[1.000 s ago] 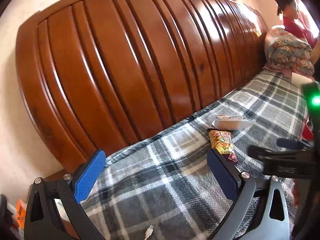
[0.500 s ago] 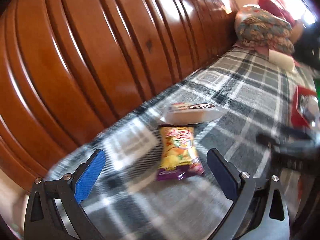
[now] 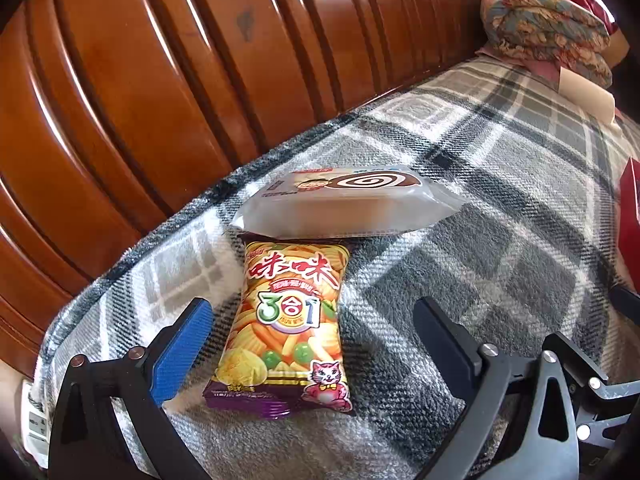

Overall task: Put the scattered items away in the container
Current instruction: 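Grasp the yellow chip bag with the left tool, then reach the right tool to the swirl-cake packet while the left tool holds the chip bag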

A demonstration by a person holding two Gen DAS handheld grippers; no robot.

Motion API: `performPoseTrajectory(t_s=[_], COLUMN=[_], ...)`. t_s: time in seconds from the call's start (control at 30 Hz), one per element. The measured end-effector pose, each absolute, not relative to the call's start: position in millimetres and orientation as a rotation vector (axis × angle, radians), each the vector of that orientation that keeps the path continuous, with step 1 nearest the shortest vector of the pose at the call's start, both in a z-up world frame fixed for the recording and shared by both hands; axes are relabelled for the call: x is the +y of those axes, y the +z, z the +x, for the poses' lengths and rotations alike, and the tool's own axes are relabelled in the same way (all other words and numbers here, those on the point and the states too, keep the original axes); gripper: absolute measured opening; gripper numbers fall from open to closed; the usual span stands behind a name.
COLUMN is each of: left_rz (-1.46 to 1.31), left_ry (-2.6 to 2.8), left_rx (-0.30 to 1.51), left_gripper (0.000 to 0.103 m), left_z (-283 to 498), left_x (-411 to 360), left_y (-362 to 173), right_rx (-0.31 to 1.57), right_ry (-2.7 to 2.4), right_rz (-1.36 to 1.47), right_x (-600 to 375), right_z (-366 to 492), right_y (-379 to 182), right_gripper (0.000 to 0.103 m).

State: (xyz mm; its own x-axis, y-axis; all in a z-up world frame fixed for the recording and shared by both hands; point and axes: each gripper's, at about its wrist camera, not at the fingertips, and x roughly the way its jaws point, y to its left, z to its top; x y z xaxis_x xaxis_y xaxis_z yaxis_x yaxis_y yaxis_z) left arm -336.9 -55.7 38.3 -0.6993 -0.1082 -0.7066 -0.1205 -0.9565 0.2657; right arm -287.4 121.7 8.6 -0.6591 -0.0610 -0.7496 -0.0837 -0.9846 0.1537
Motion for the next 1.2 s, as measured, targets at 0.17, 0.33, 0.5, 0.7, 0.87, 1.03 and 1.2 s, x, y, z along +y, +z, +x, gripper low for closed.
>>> performPoseTrajectory(t_s=[0.17, 0.33, 0.5, 0.7, 0.87, 1.03, 1.2], left_rz=[-1.244, -1.317, -1.365, -1.358, -1.362, -1.358, -1.355], left_ry=[2.834, 2.84, 2.816, 2.824, 2.841, 2.879, 2.916], left_rx=[0.439, 0.377, 0.253, 0.305, 0.287, 0.292, 0.249], left_gripper=[0.083, 0.06, 0.055, 0.055, 0.055, 0.055, 0.056], left_z=[-339.9, -345.3, -346.0, -340.0, -332.2, -316.5, -303.8], left_x=[-54.9, -63.8, -76.8, -74.7, -84.3, -104.4, -126.8], left_y=[36.3, 32.1, 30.3, 31.5, 35.5, 35.3, 30.6], right_rx=[0.283, 0.275, 0.239, 0.208, 0.195, 0.172, 0.157], right_ry=[2.839, 2.837, 2.825, 2.816, 2.812, 2.81, 2.892], right_rz=[-1.291, -1.293, -1.301, -1.308, -1.315, -1.315, -1.324], right_x=[122.6, 122.3, 118.8, 116.1, 115.4, 114.4, 106.3], right_z=[-288.8, -286.7, -288.2, -289.0, -289.0, -287.3, -285.3], right_y=[7.7, 8.3, 7.9, 7.5, 6.5, 7.0, 13.6], right_gripper=[0.103, 0.103, 0.103, 0.103, 0.103, 0.103, 0.103])
